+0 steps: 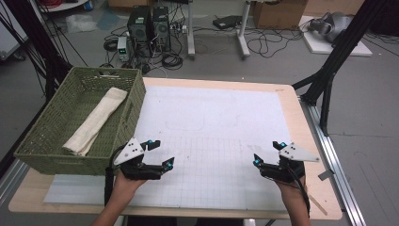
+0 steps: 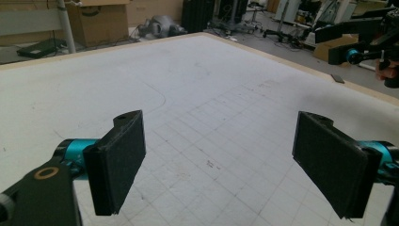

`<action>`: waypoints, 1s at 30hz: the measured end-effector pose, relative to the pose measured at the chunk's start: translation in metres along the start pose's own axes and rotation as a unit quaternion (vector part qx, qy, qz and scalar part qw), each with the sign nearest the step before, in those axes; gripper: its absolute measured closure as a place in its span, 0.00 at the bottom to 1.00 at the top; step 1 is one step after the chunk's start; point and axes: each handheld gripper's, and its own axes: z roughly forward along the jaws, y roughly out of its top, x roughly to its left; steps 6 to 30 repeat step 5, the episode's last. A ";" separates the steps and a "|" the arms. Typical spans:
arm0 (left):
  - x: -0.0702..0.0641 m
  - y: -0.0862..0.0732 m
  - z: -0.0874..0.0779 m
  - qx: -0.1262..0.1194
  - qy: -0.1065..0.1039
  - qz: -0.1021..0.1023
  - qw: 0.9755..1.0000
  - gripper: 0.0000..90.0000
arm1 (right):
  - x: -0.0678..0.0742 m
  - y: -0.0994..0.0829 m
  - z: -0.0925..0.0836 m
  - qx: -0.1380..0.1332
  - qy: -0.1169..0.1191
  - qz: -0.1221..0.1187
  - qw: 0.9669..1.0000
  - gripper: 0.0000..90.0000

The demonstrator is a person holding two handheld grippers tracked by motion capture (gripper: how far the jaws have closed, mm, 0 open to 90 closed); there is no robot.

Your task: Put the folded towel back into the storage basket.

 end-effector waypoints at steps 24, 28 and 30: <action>0.001 0.000 0.001 0.000 0.001 0.000 1.000 0.20 | -0.001 0.000 0.000 -0.001 0.002 0.003 1.000 0.18; 0.001 0.000 0.001 0.000 0.001 0.000 1.000 0.20 | -0.001 0.000 0.000 -0.001 0.002 0.003 1.000 0.18; 0.001 0.000 0.001 0.000 0.001 0.000 1.000 0.20 | -0.001 0.000 0.000 -0.001 0.002 0.003 1.000 0.18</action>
